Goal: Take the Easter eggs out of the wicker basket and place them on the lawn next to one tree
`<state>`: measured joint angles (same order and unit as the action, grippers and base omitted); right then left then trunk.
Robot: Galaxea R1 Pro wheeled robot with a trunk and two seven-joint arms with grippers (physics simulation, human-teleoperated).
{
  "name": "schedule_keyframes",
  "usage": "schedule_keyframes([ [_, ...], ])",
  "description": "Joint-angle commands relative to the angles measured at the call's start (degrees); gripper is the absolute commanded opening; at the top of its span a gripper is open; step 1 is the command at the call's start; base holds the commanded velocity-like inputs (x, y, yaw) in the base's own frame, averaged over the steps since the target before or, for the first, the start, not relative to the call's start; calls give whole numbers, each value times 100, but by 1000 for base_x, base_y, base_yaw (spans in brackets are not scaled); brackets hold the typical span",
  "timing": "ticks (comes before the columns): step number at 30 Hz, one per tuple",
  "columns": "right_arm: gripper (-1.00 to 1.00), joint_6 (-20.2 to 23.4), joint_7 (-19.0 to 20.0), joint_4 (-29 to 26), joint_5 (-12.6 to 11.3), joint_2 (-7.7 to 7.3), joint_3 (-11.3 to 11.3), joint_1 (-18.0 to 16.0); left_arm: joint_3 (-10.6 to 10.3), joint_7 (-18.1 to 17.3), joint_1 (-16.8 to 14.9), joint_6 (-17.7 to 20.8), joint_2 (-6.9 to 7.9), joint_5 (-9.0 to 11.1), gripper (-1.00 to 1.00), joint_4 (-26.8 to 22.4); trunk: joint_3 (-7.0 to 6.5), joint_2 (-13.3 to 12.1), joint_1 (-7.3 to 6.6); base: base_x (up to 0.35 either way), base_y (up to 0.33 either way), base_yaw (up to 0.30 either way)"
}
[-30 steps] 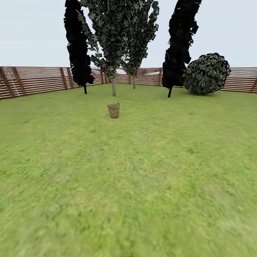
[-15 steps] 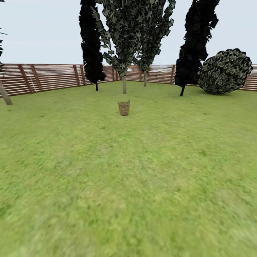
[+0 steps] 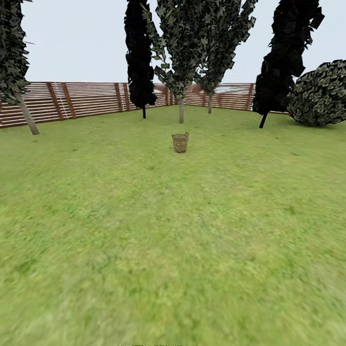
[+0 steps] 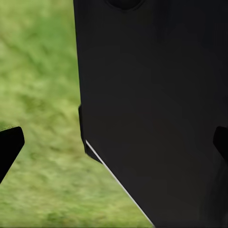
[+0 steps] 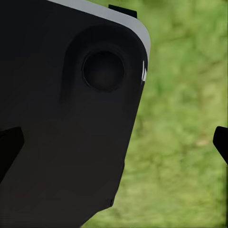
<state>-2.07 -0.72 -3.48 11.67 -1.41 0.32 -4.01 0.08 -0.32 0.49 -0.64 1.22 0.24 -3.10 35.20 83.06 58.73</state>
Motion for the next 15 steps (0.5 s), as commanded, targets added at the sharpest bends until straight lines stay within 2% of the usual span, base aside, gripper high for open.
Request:
schedule_keyframes([
  [1, 100, -17, -7, 5, 37, -3, -2, -3, 0, -3, 3, -7, 1, 2, 100, -8, 12, 2, 0, 0, 0, 177],
  [8, 100, -14, -7, -6, 29, -9, -17, -3, 0, -3, 3, -7, 2, 2, 100, -11, 70, 2, 0, 0, 0, 134],
  [11, 100, -13, -7, -7, 26, -12, -22, -3, 0, -3, 3, -7, 7, 2, 100, -12, 96, 2, 0, 0, 0, 20],
  [15, 100, -13, -7, -30, 12, -22, -31, -3, 0, -3, 3, -7, 6, 2, 100, -9, 129, 2, 0, 0, 0, -90],
])
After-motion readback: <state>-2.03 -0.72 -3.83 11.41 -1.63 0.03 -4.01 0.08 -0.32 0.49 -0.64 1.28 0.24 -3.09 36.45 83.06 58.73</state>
